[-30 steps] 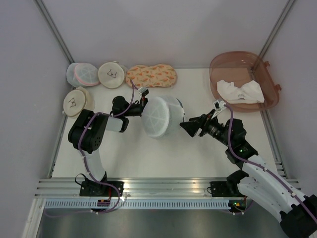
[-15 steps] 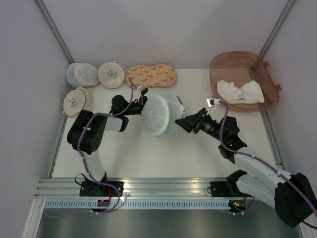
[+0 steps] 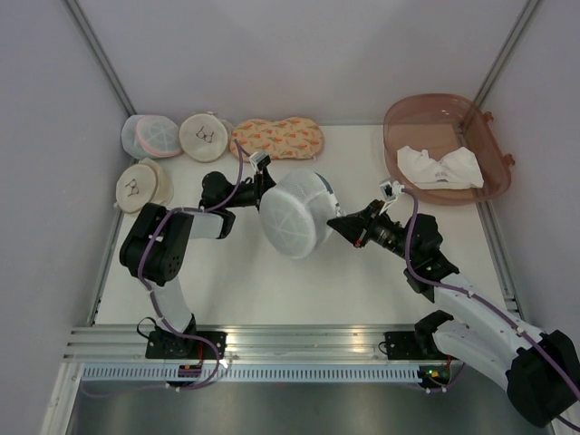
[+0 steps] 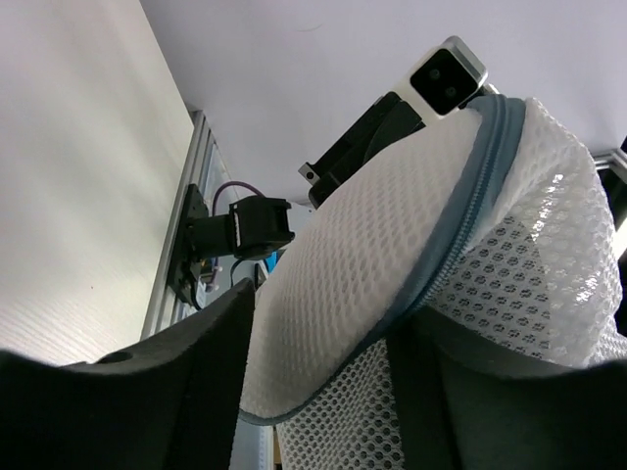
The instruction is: Unzip the laundry bag and remove the bra
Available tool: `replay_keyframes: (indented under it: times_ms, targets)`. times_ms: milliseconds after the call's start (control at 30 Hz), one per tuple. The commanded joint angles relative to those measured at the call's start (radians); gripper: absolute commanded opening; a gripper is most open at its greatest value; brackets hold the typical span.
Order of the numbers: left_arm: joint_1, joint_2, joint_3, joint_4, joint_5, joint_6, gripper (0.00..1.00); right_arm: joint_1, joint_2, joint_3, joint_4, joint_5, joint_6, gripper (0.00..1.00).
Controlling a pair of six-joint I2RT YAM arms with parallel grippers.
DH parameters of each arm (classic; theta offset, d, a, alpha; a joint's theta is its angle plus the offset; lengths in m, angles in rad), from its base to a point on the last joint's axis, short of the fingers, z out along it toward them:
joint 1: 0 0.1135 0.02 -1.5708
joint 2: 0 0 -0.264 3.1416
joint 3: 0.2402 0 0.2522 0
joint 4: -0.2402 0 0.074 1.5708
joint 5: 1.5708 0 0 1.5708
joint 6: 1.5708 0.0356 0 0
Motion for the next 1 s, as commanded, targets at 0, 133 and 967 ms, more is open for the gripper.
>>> replay_keyframes:
  times_ms: [0,133,967]
  targets:
    - [0.000,0.016,0.044,0.369,-0.028,-0.050,0.62,0.000,-0.027,0.057,-0.030,-0.011,-0.067,0.00]
    - [0.026,0.008,0.056,0.247,-0.036,-0.012,1.00,0.000,-0.062,0.099,-0.154,0.008,-0.168,0.00]
    - [0.009,-0.413,0.299,-1.522,-0.726,0.975,1.00,0.214,0.214,0.403,-0.669,0.742,-0.553,0.00]
